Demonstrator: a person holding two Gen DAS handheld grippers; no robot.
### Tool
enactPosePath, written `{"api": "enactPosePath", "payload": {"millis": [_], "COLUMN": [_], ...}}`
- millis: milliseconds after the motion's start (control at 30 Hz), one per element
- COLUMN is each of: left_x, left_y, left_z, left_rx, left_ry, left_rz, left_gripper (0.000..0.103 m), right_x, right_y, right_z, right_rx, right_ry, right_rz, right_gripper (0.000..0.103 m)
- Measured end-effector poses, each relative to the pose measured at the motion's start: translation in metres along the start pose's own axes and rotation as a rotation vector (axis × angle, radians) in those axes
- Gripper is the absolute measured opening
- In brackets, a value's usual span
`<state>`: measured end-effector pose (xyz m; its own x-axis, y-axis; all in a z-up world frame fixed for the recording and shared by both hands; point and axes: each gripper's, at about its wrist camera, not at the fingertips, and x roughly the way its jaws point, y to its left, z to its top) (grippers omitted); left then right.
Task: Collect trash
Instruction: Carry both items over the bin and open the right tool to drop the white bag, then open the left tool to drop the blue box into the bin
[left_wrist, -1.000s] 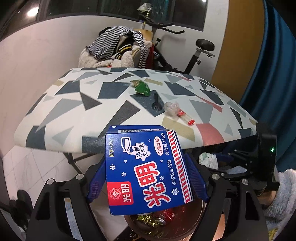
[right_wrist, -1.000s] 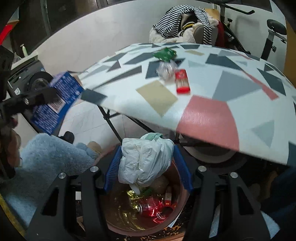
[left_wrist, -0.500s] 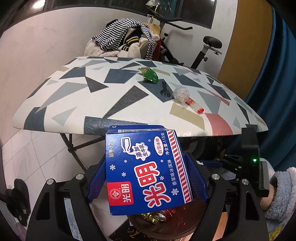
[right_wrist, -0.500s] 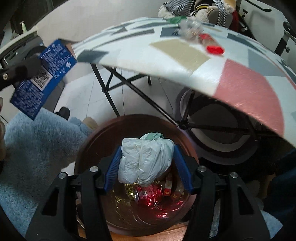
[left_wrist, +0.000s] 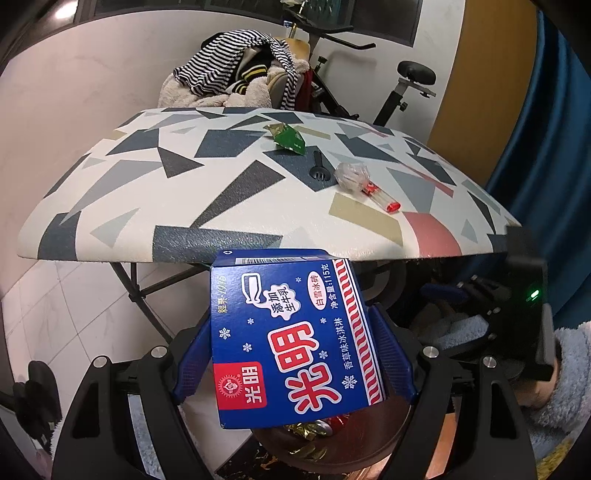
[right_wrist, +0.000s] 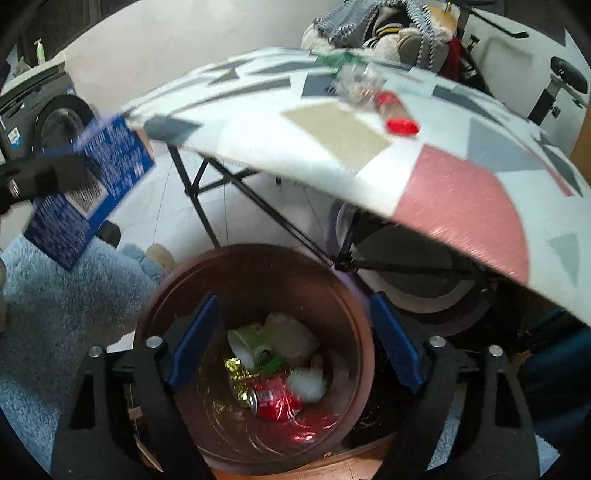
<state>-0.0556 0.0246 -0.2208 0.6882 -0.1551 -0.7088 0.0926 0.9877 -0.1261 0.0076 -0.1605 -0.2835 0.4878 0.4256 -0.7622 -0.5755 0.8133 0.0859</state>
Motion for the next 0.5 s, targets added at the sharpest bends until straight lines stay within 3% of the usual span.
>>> {"api": "enactPosePath", "payload": {"millis": [267,500], "left_x": [0.015,0.027], "left_y": [-0.011,-0.025], "left_z": [-0.006,-0.013], "left_rx": [0.042,0.107], "left_ry": [0.055,0.104], "left_rz": [-0.004,0.003], "left_gripper": [0.078,0.078], "right_x": [-0.020,-0.027], "right_y": [-0.016,-0.027], "right_z": [0.003,0.004], "right_rx": [0.068,0.113], "right_ry": [-0.074,-0.079], "right_rz": [-0.047,-0.054], "right_gripper": [0.093,0.094]}}
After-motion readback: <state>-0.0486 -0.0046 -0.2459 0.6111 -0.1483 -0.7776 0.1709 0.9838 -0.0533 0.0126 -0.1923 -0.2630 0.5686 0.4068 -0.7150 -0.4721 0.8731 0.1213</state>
